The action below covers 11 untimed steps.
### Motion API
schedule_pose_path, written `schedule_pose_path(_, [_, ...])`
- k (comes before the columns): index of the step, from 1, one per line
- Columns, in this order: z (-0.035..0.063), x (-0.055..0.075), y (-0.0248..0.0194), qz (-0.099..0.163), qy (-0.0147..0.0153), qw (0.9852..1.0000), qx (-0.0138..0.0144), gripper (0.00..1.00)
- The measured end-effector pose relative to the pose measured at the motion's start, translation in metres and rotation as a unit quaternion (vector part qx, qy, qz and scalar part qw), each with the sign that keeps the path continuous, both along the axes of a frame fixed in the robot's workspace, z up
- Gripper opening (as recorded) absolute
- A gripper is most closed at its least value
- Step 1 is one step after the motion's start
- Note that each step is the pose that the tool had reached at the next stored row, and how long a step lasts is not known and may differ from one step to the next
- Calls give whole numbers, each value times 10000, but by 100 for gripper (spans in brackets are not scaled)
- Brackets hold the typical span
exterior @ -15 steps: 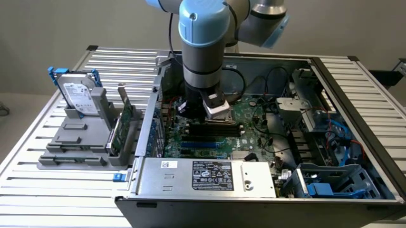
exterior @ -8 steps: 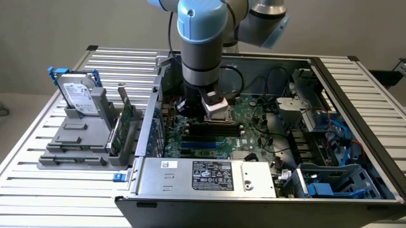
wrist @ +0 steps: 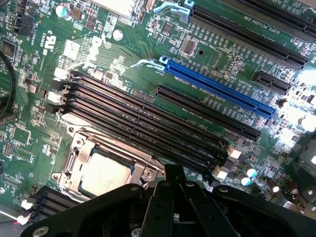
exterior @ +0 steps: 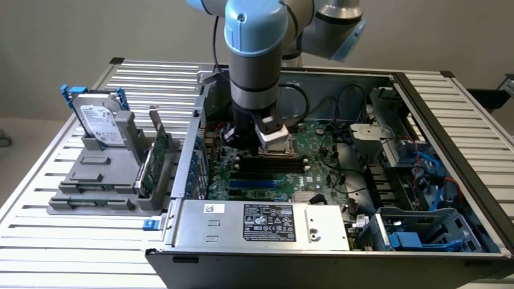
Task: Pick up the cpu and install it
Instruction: 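Install the second cpu locking lever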
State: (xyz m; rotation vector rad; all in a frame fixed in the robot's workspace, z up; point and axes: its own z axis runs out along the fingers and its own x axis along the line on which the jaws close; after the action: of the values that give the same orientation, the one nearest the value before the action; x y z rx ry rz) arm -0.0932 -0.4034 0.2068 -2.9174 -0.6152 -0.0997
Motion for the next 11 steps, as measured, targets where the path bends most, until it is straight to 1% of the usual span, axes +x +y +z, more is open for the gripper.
schedule_pose_path(5, [-43, 0, -1, 0, -1, 10000, -1, 11])
schedule_pose_path(11, [-44, 0, 1, 0, -1, 10000, 0, 11])
